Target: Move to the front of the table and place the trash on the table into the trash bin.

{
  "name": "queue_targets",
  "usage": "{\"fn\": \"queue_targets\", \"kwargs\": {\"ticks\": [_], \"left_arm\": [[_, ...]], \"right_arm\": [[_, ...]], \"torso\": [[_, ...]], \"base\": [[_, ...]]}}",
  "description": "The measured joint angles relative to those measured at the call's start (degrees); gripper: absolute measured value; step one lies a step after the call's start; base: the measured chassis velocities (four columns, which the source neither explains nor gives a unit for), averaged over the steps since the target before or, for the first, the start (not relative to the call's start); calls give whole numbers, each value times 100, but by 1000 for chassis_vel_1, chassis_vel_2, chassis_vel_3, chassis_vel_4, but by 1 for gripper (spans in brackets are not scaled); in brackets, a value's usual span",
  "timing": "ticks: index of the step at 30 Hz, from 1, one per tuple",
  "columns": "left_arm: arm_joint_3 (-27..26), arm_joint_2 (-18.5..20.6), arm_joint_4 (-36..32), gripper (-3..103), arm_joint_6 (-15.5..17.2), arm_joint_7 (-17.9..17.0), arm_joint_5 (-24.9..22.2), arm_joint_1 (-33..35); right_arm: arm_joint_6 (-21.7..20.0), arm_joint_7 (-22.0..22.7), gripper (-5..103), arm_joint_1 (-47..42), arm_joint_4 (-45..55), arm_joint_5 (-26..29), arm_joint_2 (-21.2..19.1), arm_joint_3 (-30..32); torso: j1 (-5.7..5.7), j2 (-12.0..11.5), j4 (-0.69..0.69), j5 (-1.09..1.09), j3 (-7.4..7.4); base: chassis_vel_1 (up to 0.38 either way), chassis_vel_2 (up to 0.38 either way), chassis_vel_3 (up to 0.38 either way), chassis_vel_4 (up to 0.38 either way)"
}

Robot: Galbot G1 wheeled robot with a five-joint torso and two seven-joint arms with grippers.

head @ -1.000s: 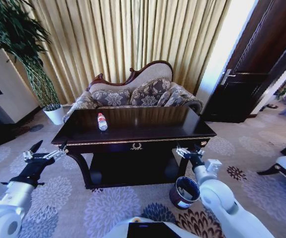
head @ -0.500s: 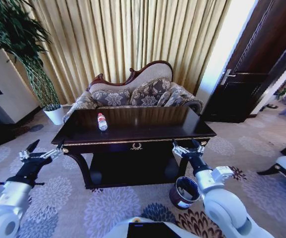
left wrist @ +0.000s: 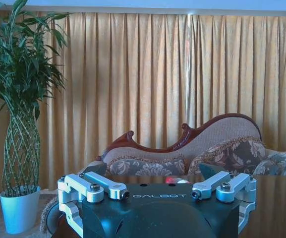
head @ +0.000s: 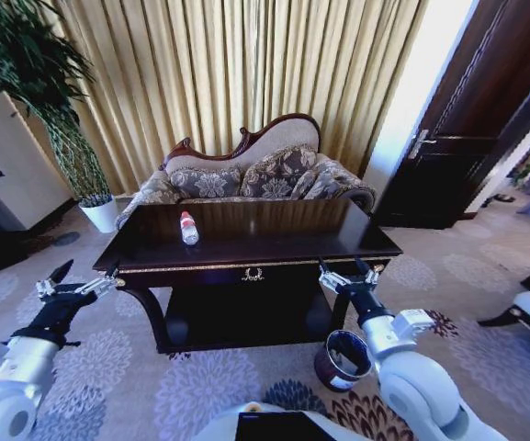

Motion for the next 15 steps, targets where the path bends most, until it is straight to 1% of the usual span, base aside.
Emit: {"fn": "queue_targets", "kwargs": {"ticks": [9, 15], "left_arm": [[8, -18, 0, 100, 2, 8, 10, 3], [22, -23, 0, 100, 2, 3, 16, 2]], "right_arm": [[-20, 0, 100, -44, 20, -47, 26, -11], [-13, 8, 100, -58, 19, -48, 49, -50]], "torso": [[5, -3, 0, 0, 3], [5, -3, 0, -1, 3]], "base": [[-183, 184, 188, -184], [-108, 124, 108, -122]]}}
